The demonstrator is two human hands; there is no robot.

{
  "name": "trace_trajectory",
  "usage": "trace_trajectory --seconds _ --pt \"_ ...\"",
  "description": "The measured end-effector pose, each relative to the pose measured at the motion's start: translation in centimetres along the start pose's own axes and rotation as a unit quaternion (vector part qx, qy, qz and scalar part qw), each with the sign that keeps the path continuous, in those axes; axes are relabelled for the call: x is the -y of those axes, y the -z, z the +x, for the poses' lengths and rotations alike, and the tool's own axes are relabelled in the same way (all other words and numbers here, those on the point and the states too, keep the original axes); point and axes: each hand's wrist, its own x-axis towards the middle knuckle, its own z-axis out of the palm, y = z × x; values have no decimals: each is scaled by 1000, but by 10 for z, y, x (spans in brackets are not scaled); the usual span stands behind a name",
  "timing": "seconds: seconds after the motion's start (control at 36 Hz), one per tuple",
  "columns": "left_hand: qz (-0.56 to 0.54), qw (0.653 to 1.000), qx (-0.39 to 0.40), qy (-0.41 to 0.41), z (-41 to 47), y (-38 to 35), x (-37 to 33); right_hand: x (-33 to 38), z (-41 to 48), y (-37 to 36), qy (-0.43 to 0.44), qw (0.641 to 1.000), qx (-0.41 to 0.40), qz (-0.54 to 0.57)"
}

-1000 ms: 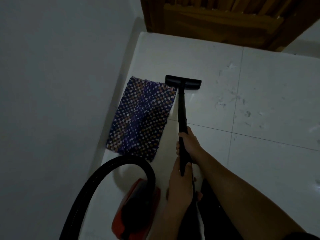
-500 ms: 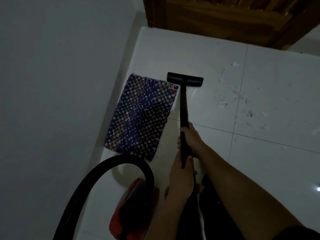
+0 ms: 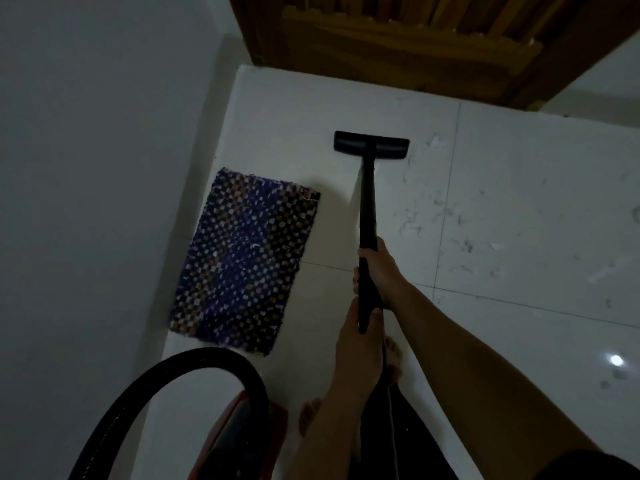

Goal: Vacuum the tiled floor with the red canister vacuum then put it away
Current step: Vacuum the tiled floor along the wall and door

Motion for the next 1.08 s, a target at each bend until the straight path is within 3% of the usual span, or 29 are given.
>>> trace_trajectory --seconds 0.19,0.67,1.08 --pt "38 998 12 -40 35 -38 -31 42 35 29 3 1000 -17 -10" --pt "-21 999 23 -17 93 -84 -102 126 86 59 38 999 -33 -17" --pt "57 997 50 -32 66 -113 -93 117 57 103 46 995 -81 -22"
